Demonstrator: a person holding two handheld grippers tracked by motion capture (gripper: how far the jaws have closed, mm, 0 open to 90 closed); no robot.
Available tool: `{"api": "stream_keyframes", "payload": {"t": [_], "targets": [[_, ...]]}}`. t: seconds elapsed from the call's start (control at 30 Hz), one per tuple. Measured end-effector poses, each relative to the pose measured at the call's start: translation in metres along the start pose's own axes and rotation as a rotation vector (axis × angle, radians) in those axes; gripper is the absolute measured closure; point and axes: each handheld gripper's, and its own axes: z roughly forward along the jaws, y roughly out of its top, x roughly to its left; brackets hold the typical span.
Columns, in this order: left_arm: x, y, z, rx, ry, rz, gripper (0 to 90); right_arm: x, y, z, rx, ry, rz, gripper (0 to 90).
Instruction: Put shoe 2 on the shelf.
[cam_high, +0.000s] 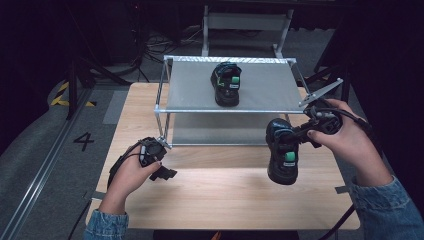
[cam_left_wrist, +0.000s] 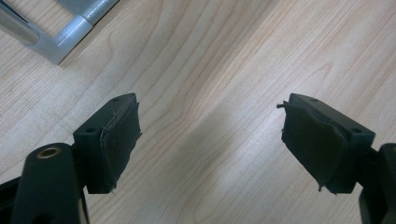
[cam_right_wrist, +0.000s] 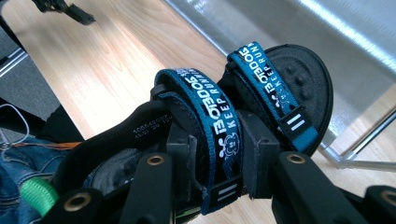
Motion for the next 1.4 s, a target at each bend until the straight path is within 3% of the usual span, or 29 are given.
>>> {"api": "stream_keyframes", "payload": {"t": [0.33, 0.53, 0.87, 1.07, 1.4], "targets": [[0.002, -0.007, 0.005, -0.005, 0.005, -0.021, 19.1, -0.001, 0.022, -0.022, -0.040, 0.006, -0.023, 69.0], [0.001, -0.011, 0.006, -0.007, 0.021, -0.023, 19.4, -0.010, 0.043, -0.026, -0.055, -0.021, -0.049, 69.1], [0.002, -0.019, 0.012, -0.017, 0.044, -0.038, 19.2, -0.031, 0.081, -0.022, -0.064, -0.078, -0.069, 69.2], [-0.001, -0.024, 0.013, -0.008, 0.038, -0.033, 19.2, -0.046, 0.101, -0.015, -0.073, -0.078, -0.080, 69.2], [-0.004, -0.029, 0.013, 0.000, 0.040, -0.029, 19.2, -0.071, 0.123, -0.003, -0.088, -0.085, -0.053, 69.3]]}}
